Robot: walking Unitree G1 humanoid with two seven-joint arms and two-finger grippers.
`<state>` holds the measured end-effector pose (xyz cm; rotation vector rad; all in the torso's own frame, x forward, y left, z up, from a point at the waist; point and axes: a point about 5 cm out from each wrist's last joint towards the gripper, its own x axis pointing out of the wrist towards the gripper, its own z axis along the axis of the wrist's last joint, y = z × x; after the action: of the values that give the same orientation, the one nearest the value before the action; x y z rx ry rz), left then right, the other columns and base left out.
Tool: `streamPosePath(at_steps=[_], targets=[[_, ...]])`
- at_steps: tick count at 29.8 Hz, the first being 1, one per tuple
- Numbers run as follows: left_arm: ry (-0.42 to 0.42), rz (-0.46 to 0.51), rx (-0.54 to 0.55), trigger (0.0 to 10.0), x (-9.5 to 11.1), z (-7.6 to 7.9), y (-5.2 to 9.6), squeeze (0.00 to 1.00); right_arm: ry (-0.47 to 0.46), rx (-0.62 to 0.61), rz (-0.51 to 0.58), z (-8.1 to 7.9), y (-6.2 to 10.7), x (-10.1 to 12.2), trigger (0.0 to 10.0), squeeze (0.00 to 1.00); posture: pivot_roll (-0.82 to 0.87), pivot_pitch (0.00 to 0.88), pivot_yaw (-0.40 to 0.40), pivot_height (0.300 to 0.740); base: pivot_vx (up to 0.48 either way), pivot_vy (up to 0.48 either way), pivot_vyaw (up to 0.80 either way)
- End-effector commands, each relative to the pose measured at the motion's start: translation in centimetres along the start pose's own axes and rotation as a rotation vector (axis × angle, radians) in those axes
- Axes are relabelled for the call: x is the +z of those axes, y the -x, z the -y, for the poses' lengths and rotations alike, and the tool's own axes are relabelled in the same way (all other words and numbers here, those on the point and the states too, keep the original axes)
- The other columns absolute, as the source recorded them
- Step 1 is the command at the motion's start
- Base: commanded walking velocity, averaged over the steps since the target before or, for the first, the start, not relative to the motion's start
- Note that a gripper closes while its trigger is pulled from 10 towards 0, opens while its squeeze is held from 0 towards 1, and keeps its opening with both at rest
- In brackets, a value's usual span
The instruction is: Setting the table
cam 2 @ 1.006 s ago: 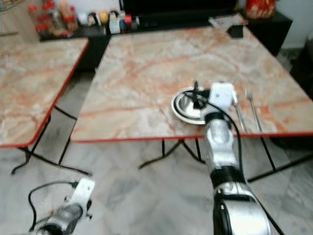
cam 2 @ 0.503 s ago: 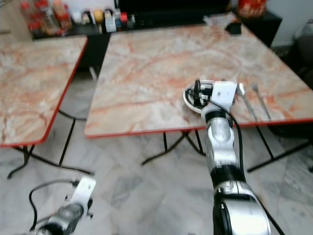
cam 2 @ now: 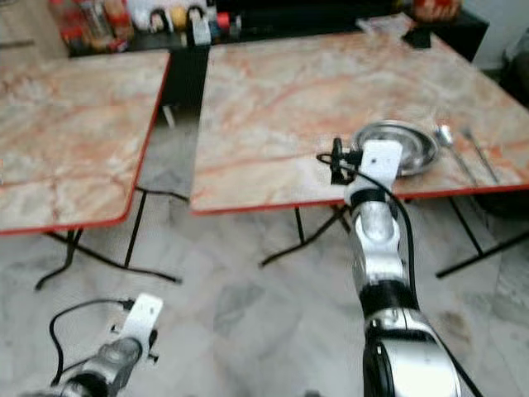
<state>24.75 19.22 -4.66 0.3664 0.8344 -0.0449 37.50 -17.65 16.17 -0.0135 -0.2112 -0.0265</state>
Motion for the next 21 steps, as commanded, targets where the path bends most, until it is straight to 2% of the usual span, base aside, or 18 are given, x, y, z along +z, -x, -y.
streamPosePath(at_steps=[1, 3, 5, 6, 9, 11, 17, 18, 21], targets=[[0.005, -0.006, -0.002, 10.0, -0.1, 0.0, 0.0, 0.0, 0.01, -0.011, -0.025, 0.6, 0.1, -0.4, 10.0, 0.0, -0.08, 0.076, 0.069, 0.74, 0.0, 0.379, 0.0], [0.005, -0.005, -0.002, 10.0, -0.1, 0.0, 0.0, 0.0, 0.011, -0.012, -0.035, 0.6, 0.2, -0.6, 10.0, 0.0, -0.08, 0.076, 0.069, 0.74, 0.0, 0.379, 0.0], [0.206, -0.042, 0.003, 10.0, -0.8, 0.4, 0.1, 0.0, 0.026, -0.016, -0.091, 0.9, 0.8, -1.9, 10.0, 0.0, -0.08, 0.076, 0.069, 0.74, 0.0, 0.351, 0.0], [0.206, -0.042, 0.003, 10.0, -0.8, 0.4, 0.1, 0.0, 0.026, -0.016, -0.091, 0.9, 0.8, -1.9, 10.0, 0.0, -0.08, 0.076, 0.069, 0.74, 0.0, 0.322, 0.0], [0.426, -0.116, 0.026, 10.0, -1.7, 1.0, 0.2, 0.0, 0.034, -0.029, -0.138, 1.3, 1.3, -2.9, 10.0, 0.0, -0.08, 0.078, 0.069, 0.74, 0.0, 0.0, 0.0], [0.491, -0.145, 0.035, 10.0, -2.0, 1.2, 0.2, 0.0, 0.03, -0.039, -0.175, 1.5, 1.6, -3.6, 10.0, 0.0, -0.08, 0.079, 0.066, 0.74, 0.0, 0.0, 0.0], [0.474, -0.147, 0.023, 10.0, -2.0, 1.2, 0.2, 0.0, 0.018, -0.083, -0.3, 2.4, 2.9, -6.0, 10.0, 0.0, -0.08, 0.078, 0.067, 0.74, 0.0, 0.0, 0.0], [0.472, -0.15, 0.023, 10.0, -2.0, 1.2, 0.2, 0.0, 0.014, -0.095, -0.366, 2.7, 3.6, -7.0, 10.0, 0.0, -0.08, 0.079, 0.066, 0.74, 0.0, 0.0, 0.0], [0.449, -0.151, 0.016, 10.0, -2.0, 1.1, 0.2, 0.0, 0.012, -0.114, -0.474, 3.1, 4.6, -8.6, 10.0, 0.0, -0.08, 0.079, 0.066, 0.74, 0.0, 0.0, 0.0]])
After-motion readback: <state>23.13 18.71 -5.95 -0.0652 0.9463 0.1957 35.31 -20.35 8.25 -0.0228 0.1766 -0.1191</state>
